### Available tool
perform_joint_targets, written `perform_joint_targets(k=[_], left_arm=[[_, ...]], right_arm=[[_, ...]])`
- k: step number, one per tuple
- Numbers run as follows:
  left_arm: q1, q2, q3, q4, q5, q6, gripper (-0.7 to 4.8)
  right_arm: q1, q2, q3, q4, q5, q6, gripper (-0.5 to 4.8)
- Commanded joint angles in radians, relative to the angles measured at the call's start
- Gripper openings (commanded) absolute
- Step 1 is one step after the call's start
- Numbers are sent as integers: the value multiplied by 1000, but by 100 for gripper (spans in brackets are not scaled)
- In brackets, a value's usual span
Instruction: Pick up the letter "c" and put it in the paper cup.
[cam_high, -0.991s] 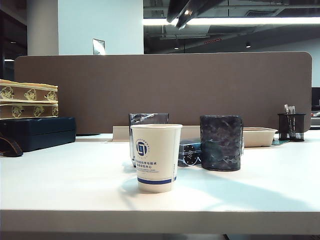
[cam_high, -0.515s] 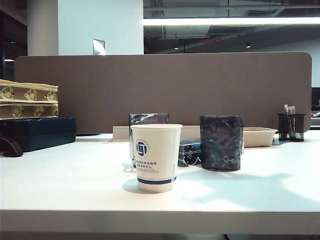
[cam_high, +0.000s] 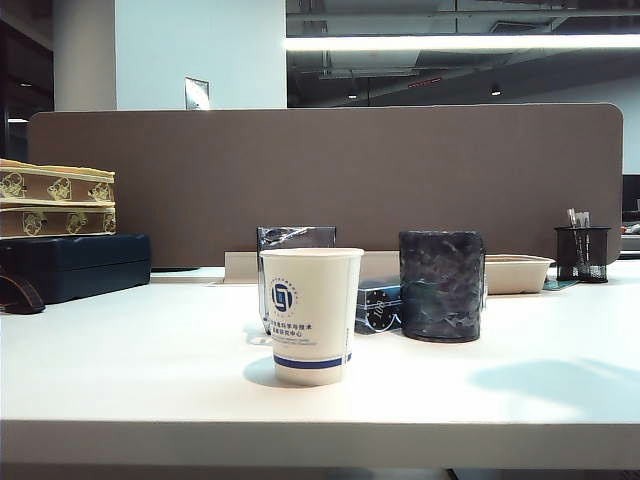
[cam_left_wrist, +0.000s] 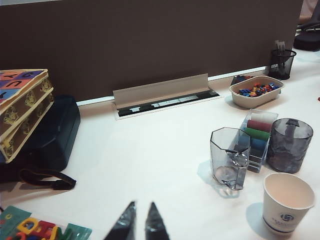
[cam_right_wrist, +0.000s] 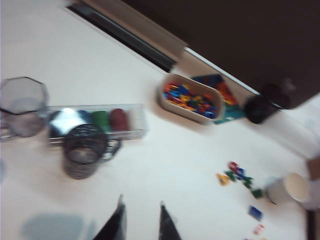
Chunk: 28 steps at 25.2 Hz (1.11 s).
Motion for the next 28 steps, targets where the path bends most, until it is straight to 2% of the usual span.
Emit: perform_joint_targets(k=[1,4,8,10,15,23,26,28], left_arm=[[0,3,-21,13,-61,3,26],[0,3,-42,5,-101,3,26],[0,2,-83,21,-104,4,26],[0,2,-100,42,-107,4,26],[0,3,-145,109,-108,3,26],[0,2,-162,129,-110,4,24],[0,2,-162,137,-110,3,-6],[0,2,-162,134,-109,3,-6]], right_arm=[[-21,0,2,-30,122,-2,84],[-45,-1,-3,-53,119,0,79],[-73,-3,-15,-80,119,48,70],[-73,-9,-19,-80,119,51,50],[-73,-20,-22,-80,118,53,40],[-73,-89,-24,-89,114,85,20],[-73,-136,-24,-124,84,86,8],[-73,-156,-24,-152,84,86,8]])
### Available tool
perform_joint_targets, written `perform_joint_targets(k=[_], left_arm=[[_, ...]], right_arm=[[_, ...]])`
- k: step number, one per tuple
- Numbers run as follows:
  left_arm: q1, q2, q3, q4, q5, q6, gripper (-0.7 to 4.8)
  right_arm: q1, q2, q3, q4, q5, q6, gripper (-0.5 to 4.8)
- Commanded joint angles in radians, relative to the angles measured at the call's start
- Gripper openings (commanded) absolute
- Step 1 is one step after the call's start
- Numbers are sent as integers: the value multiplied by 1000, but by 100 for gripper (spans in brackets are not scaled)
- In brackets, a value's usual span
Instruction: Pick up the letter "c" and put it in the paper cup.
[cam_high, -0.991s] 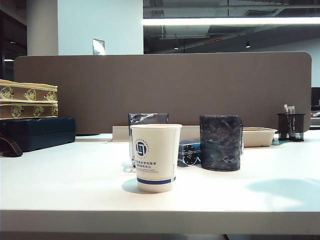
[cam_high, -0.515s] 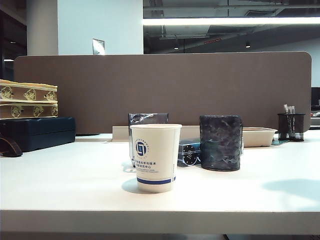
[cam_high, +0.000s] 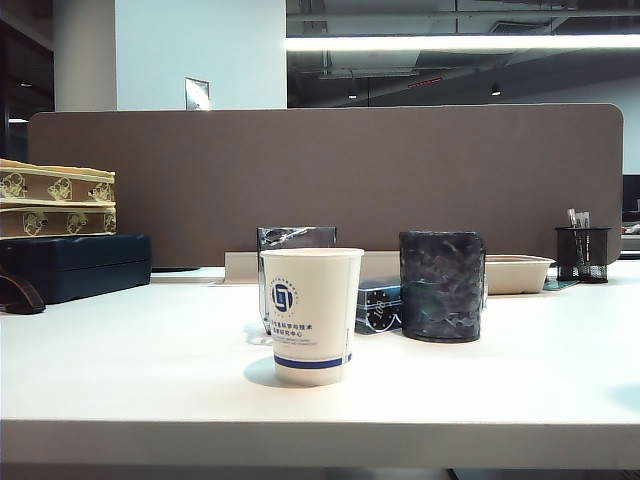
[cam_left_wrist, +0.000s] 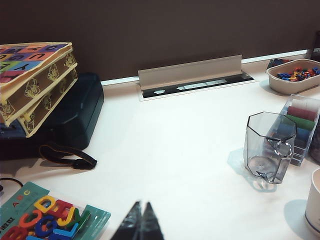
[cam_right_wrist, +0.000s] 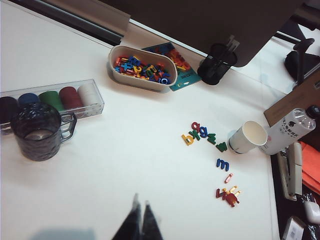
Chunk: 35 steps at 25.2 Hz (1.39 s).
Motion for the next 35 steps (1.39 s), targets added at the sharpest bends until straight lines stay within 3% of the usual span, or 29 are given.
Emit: perform_joint_targets(k=[1,8,12,19,29,35], left_arm=[[0,0,0,11,2,3,-6],[0,0,-7,10,-3,3,-6],[0,0,-15,14,-14,2,-6],[0,0,-47,30,-45,0,-6],[0,0,-84,123,-48,-1,-6],[0,0,-148,157,-48,-3,-6]], right_arm=[[0,-33,2,-46,-5,5,8],[1,-209,-164,-86,-48,5,-1],[1,-324,-309,-20,-83,4,-1],[1,-525,-648,371,-95,4,-1],[1,-554,-928,768,-134,3,-1],[2,-543,-1012,856,-137,4,-1]])
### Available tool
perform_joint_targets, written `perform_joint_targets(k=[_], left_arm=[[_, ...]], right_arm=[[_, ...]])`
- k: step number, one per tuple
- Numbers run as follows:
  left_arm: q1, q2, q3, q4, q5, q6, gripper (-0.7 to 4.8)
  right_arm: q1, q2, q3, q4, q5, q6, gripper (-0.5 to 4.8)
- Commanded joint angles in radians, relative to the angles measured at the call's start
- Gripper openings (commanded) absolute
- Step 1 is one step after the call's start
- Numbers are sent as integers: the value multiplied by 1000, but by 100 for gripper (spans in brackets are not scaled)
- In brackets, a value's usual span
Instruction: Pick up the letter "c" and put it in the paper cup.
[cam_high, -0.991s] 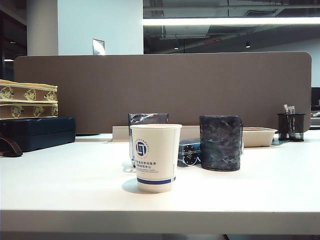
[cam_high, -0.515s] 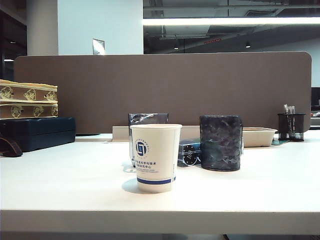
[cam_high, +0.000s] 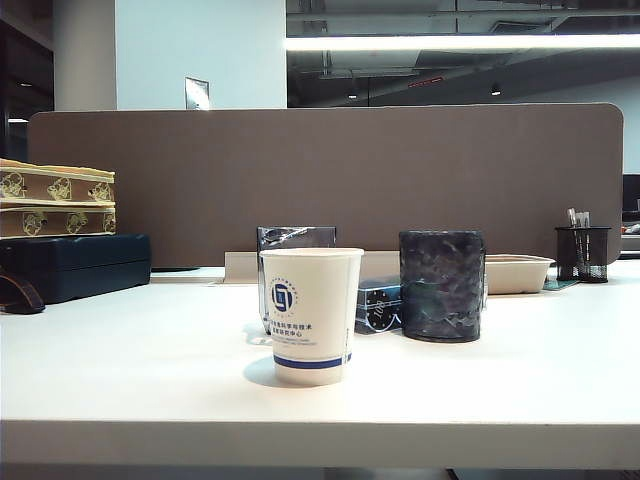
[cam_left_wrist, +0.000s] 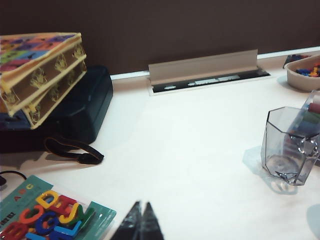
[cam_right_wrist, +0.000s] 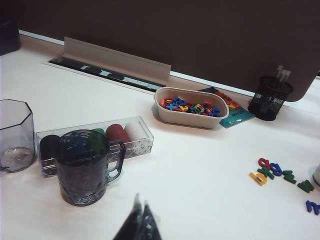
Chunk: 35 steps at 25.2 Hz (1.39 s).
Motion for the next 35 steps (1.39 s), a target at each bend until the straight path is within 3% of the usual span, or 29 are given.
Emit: perform_joint_targets(k=[1,7,12,14,17,20,35], left_arm=[[0,0,-44,48,-3,-14,-6],[0,1,-134,145,-3,-90,-6],[0,2,-190,196,-3,-94,-6],[0,2,-214,220,-3,-94,-6],[0,2,-233,238,-3,-94,-6],[0,2,-240,242,-3,-94,-6],[0,0,-239,242,0,-94,-6]], right_arm=[[0,10,-45,74,-6,1,-1],[0,46,-153,149,-1,2,51],[0,105,-197,243,5,2,52],[0,128,-227,375,14,2,51],[0,149,-260,476,43,-9,-9],[0,183,-283,447,58,-63,-8],[0,89,-338,352,92,-63,-9]])
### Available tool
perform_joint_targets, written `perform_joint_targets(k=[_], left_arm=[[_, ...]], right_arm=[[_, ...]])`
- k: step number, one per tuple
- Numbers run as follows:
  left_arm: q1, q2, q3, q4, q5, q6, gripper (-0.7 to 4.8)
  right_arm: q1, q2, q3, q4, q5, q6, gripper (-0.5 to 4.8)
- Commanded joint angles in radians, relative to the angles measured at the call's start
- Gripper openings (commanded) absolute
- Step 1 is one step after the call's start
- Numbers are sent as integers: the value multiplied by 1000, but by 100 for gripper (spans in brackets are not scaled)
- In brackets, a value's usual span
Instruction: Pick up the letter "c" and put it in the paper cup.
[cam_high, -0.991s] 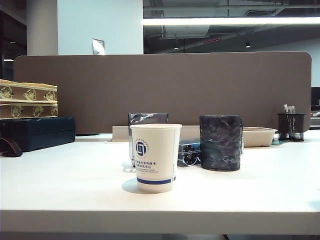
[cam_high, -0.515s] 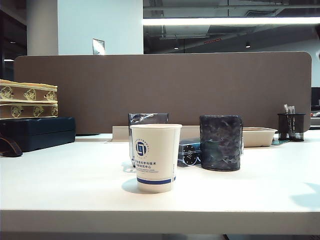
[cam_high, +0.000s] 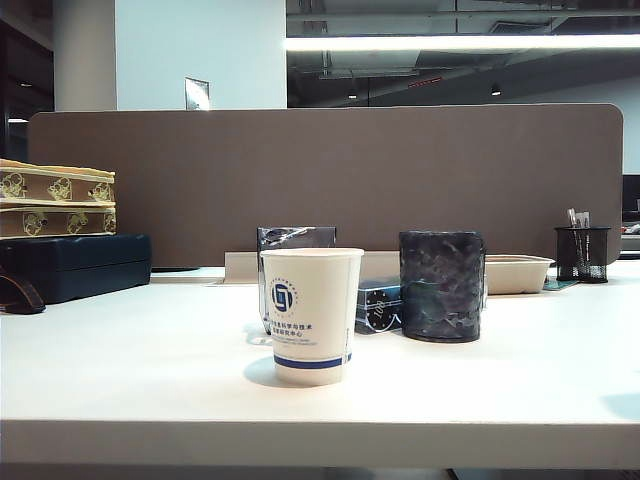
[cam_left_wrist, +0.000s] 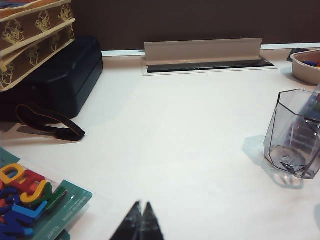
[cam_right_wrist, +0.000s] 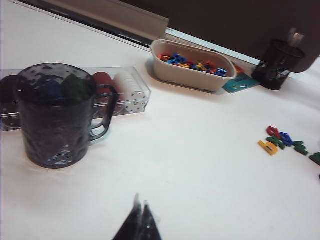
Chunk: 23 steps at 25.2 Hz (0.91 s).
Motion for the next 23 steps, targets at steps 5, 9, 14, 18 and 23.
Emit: perform_joint_targets(k=[5,9,14,18,23], left_arm=[[0,-1,2,14,0,-3,-6],[0,-1,2,14,0,-3,-6],[0,-2,2,14,1,-3,-6],[0,-2,2,14,1,-3,-6],[0,-2,2,14,1,-3,-6]], right_arm=[[1,-105,-1,-107,41,27,-9],[1,-151,-1,-230,80,95,-9],[1,-179,-3,-288,83,109,-9],[0,-179,-42,-240,96,107,-9],[0,-182,-141,-95,124,103,-9]])
